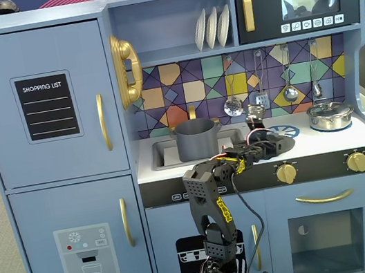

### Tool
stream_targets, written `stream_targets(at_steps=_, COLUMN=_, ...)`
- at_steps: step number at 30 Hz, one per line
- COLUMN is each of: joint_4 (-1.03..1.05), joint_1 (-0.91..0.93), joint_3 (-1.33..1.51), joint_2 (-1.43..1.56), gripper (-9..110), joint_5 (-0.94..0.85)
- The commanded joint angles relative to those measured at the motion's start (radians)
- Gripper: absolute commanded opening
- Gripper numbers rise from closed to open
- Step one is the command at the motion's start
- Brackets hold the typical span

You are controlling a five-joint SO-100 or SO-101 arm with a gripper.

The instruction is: Take off the lid from the gray recipient and place it on the counter

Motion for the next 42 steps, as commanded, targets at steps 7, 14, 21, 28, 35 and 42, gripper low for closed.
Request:
stream_targets(at_steps=7, joint_4=0.011, joint_1=-0.009, joint_3=-0.133, joint_2=0.103, gripper=34, joint_5=0.061)
stream_targets(at_steps=14, joint_4=0.436, joint_1=-0.094, joint_3=-0.219, joint_2=0.393, gripper=14, joint_5=0.017)
stream_targets(at_steps=21, joint_4=1.266, joint_1=-0.264, joint_3=-0.156, joint_2=0.798, gripper=0, joint_5=0.066)
stream_targets(at_steps=28, joint_4=1.465, joint_1=-0.448, joint_3=0.176, joint_2=1.048, gripper=0, joint_5=0.152)
stream_targets(at_steps=35, joint_4=1.371, joint_1=-0.626, joint_3=0.571, joint_2=1.186, gripper=0, joint_5=0.276)
stream_targets(at_steps=42, joint_4=1.005, joint_1=-0.683, joint_3=0.884, joint_2=1.221, gripper=0, joint_5=0.284)
